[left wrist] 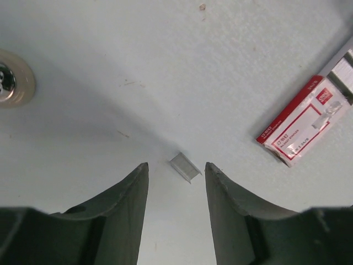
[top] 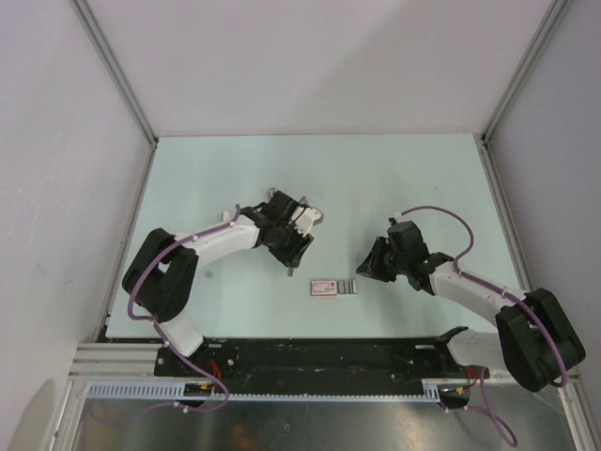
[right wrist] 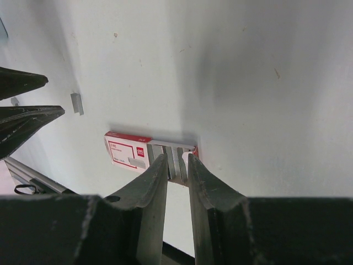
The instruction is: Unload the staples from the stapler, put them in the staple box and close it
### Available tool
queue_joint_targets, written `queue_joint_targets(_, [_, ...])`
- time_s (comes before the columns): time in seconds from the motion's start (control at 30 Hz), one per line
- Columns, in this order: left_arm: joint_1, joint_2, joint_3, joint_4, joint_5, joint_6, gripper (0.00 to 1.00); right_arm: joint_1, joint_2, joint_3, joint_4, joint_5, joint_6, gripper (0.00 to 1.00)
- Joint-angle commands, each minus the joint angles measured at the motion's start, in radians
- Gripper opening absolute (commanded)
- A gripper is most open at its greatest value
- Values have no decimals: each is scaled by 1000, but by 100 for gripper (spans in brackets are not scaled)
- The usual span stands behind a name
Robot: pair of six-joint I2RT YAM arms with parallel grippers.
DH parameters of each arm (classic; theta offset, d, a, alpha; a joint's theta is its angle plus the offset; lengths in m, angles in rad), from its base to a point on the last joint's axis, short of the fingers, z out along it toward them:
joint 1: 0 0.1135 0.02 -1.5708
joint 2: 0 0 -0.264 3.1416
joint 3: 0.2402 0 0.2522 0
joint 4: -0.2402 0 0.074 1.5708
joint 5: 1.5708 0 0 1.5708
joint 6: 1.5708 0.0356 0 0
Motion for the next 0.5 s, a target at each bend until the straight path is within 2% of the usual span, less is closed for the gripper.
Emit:
queue_joint_targets(0.0, [-7,15,-18,-9,-62,-64,50,-4,-12,34,6,-3,-16,26])
queue_joint_targets(0.17, [-6,6,-40,-8,-90,-91,50,-4,-16,34,-2,4,-20,26])
queue_joint_targets(0.47, [-4,32,-48,-5,-47,-129,50,-5,-3,34,6,1,-27,26])
